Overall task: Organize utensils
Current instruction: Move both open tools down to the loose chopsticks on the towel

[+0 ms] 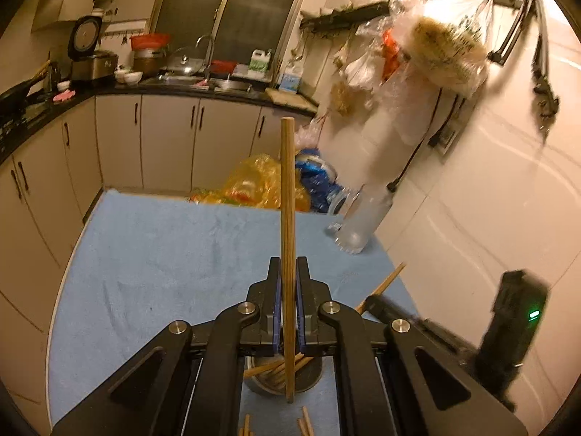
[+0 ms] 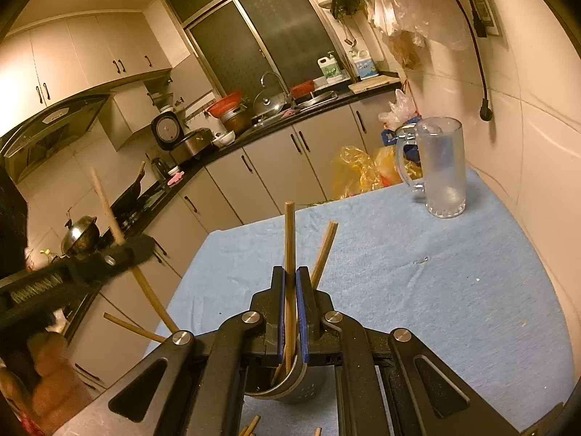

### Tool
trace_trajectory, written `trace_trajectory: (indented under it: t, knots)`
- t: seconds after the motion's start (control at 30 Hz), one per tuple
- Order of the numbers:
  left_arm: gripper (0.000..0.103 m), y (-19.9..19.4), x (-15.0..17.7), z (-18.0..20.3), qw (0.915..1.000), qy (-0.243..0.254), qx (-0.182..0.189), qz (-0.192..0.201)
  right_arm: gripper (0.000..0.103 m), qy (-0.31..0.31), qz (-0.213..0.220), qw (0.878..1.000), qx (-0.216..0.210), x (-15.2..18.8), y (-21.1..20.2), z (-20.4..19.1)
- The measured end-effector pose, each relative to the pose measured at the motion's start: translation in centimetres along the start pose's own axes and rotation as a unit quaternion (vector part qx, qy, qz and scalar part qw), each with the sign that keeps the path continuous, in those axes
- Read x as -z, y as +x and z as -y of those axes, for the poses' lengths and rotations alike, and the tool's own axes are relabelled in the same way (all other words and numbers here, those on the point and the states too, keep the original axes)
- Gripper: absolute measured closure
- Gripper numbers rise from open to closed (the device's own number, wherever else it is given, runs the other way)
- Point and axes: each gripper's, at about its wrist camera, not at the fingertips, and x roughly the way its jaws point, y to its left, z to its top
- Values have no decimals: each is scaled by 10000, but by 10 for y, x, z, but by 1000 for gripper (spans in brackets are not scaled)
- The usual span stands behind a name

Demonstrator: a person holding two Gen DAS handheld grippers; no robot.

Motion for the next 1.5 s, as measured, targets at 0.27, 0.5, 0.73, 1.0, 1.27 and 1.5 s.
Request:
trace_trajectory:
  t: [0.27,0.5,0.73,1.0,1.27,1.5]
  knots:
    - [97,0,-6,5,9997,82,-218,118,96,-13,-22,10000,-11,2,-1,-2]
    - [97,30,5,5,9992,136,-361,-105,96,-30,-99,9999,-18,0,2,-3]
    - [96,48,13,0,9985,115,-405,-335,95,-27,-154,9998,-95,-1,1,-2]
    - [81,20,12,3,9996,88,-214,-150,95,35,28,9998,-186,-7,-25,2]
    - [74,-53,45,7,9997,203,-32,163,95,-79,-126,9995,-288,20,-64,7]
    - [71,-79,116,-16,9995,163,-68,-252,93,-272,-620,9977,-87,77,-74,18]
